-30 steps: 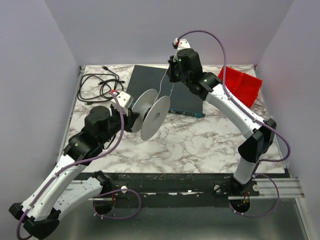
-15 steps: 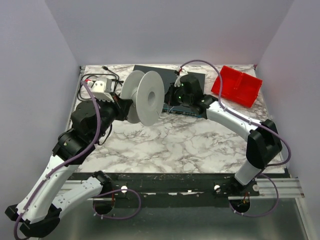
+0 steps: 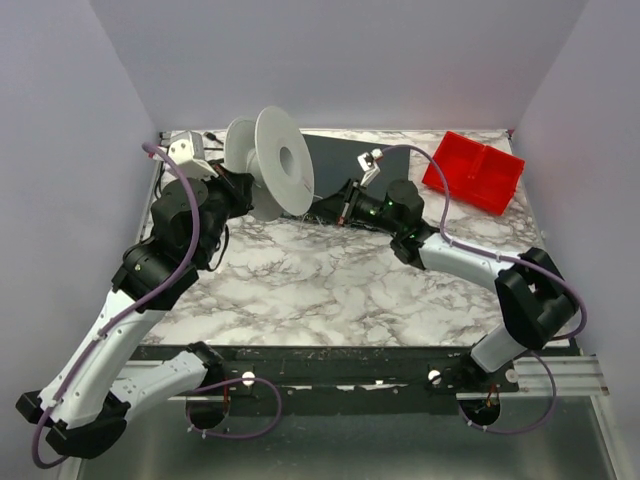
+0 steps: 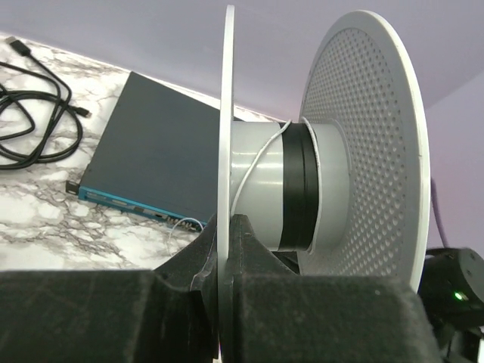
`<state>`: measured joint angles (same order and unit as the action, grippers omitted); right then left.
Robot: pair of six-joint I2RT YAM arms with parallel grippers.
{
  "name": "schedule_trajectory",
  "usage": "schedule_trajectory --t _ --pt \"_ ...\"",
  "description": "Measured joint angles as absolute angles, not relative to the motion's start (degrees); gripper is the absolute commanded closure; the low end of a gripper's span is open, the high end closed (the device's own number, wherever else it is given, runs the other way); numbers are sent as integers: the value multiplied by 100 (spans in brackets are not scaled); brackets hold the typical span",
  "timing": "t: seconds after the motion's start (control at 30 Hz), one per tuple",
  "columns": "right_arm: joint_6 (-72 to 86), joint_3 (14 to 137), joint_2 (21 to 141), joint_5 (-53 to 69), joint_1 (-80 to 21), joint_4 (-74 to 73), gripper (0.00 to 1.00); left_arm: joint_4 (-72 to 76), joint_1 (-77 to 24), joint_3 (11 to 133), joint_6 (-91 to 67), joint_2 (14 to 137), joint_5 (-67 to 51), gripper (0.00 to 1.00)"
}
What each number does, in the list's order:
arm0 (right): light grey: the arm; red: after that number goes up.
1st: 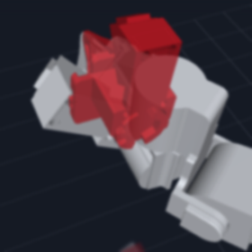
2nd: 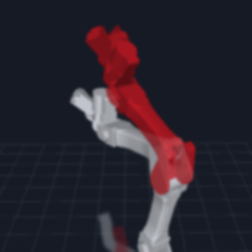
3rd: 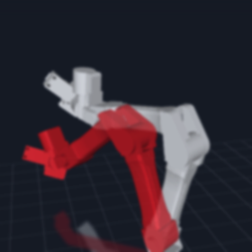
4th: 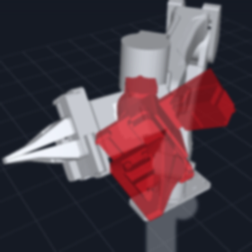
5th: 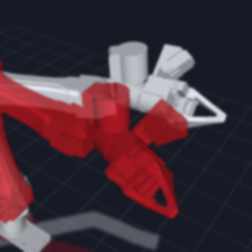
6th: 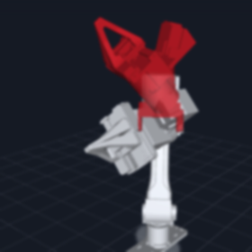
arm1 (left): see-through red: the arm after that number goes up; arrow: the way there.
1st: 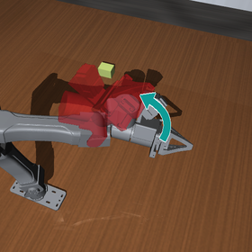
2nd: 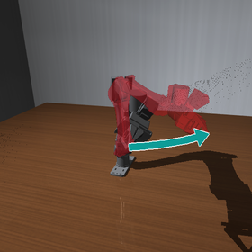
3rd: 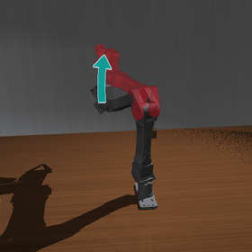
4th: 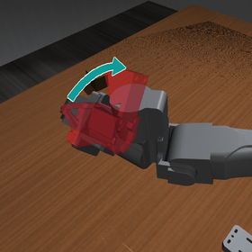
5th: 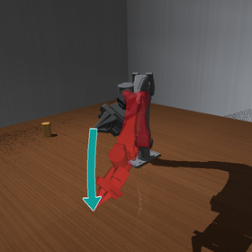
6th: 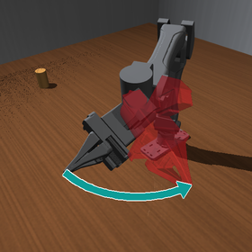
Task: Wrap the cables
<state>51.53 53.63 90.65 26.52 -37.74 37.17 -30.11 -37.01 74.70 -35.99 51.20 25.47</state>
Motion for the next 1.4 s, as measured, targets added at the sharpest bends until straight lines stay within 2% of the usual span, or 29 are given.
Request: schedule_trajectory --t 0.23,0.47,0.63,0.97,1.4 --pt "5776 5172 9078 2904 -4075 4945 93 -3055 -3715 7570 -3726 5476 3127 100" --pt "6119 4945 9227 2967 -4488 5612 87 -3162 -3715 7679 -3780 5767 3448 100" --pt "6228 4897 9266 2969 -4646 5846 81 -3216 -3715 7714 -3780 5848 3599 100" --pt "6495 4836 9406 3103 -4838 6403 76 -3162 -3715 7559 -3741 5859 3771 100" --pt "6549 4530 9258 3177 -5306 6591 75 -3183 -3715 7452 -3618 6071 3909 100"
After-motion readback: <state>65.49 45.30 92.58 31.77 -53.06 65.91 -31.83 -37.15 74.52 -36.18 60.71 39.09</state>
